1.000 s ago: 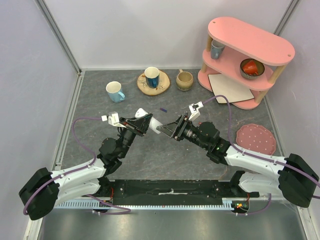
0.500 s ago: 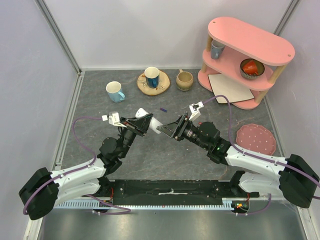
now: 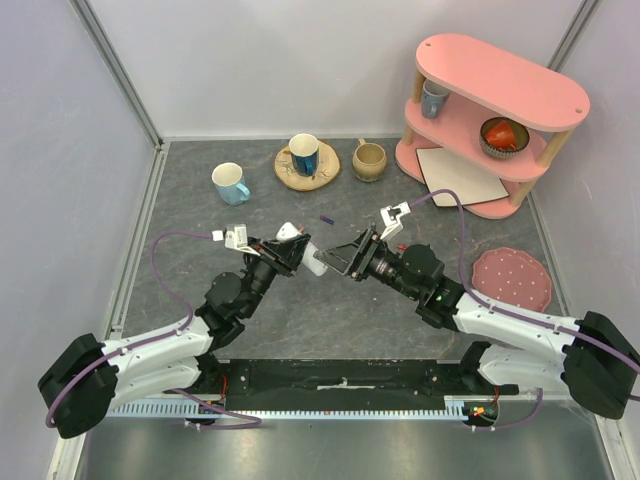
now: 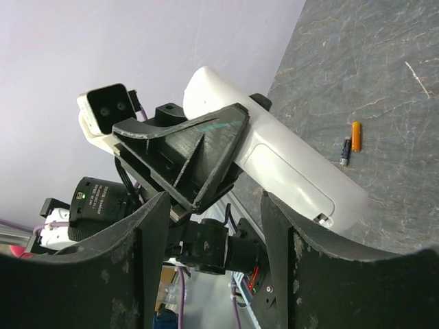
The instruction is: Load the batteries into the remote control
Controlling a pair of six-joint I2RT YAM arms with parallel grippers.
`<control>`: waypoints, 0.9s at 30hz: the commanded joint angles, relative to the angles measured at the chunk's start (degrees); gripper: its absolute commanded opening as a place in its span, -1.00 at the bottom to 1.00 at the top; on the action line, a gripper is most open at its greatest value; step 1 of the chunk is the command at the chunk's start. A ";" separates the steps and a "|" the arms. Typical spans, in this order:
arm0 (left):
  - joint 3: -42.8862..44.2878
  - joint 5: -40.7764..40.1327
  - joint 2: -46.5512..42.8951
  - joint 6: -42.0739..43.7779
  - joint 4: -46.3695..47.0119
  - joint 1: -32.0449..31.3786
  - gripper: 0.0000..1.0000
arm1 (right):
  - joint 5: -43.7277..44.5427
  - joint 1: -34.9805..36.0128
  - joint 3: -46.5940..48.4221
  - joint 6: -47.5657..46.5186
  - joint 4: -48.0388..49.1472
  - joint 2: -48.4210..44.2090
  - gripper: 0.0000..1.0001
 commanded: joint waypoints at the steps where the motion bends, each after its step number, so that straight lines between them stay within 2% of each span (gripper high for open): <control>1: 3.10 -1.46 -0.10 -7.73 -5.06 0.54 -0.96 | 0.74 0.04 1.95 -2.14 -1.29 -2.22 0.26; 5: 1.79 4.08 1.21 -15.81 -4.03 2.47 -0.96 | 2.67 0.04 4.06 -6.36 -10.61 -5.47 0.28; 13: -4.63 5.48 8.06 -20.85 16.77 2.65 -0.96 | 7.24 0.13 4.42 -9.71 -24.67 -10.56 0.29; 17: -6.91 5.49 14.83 -22.77 27.43 2.65 -0.96 | 12.24 0.31 1.08 -9.18 -26.71 -13.56 0.16; 20: -7.88 5.57 20.71 -24.35 35.14 2.65 -0.96 | 11.47 0.31 0.37 -9.70 -27.59 -14.44 0.11; 22: -7.97 6.19 23.27 -25.06 37.20 2.65 -0.96 | 8.48 0.22 0.90 -10.41 -28.20 -13.13 0.11; 27: -7.01 7.42 23.28 -24.28 37.82 2.65 -0.96 | 6.19 0.31 0.81 -10.23 -28.12 -10.58 0.09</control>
